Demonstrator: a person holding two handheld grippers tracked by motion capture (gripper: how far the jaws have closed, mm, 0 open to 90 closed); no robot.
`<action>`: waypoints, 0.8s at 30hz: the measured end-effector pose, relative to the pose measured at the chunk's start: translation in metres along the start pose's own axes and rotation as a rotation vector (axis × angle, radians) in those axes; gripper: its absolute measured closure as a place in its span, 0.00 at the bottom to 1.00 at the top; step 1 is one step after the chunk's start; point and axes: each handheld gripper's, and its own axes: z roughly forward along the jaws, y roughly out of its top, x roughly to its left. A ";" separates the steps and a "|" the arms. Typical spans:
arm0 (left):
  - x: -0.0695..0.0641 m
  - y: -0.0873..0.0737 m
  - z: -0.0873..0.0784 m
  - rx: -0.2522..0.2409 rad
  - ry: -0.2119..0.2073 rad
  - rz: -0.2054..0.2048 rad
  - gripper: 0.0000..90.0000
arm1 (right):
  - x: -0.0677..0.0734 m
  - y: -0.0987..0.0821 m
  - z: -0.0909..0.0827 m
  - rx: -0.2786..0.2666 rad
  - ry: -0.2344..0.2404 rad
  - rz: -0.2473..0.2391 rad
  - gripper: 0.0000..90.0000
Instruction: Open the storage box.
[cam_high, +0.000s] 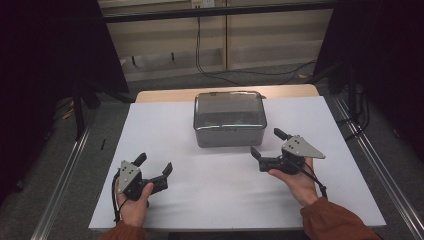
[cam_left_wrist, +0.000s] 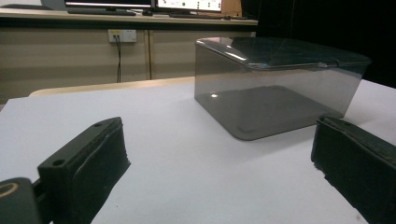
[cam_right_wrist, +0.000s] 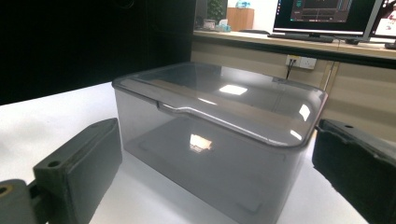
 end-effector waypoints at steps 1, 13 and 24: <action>0.000 0.000 0.000 0.004 0.001 0.003 0.04 | 0.001 0.001 0.001 -0.001 0.001 0.000 0.01; 0.001 0.000 0.000 0.006 0.002 0.004 0.03 | 0.007 0.005 0.017 0.019 0.003 -0.076 0.02; 0.001 0.000 0.000 0.007 0.002 0.005 0.04 | 0.012 0.012 0.028 0.001 -0.024 -0.187 0.04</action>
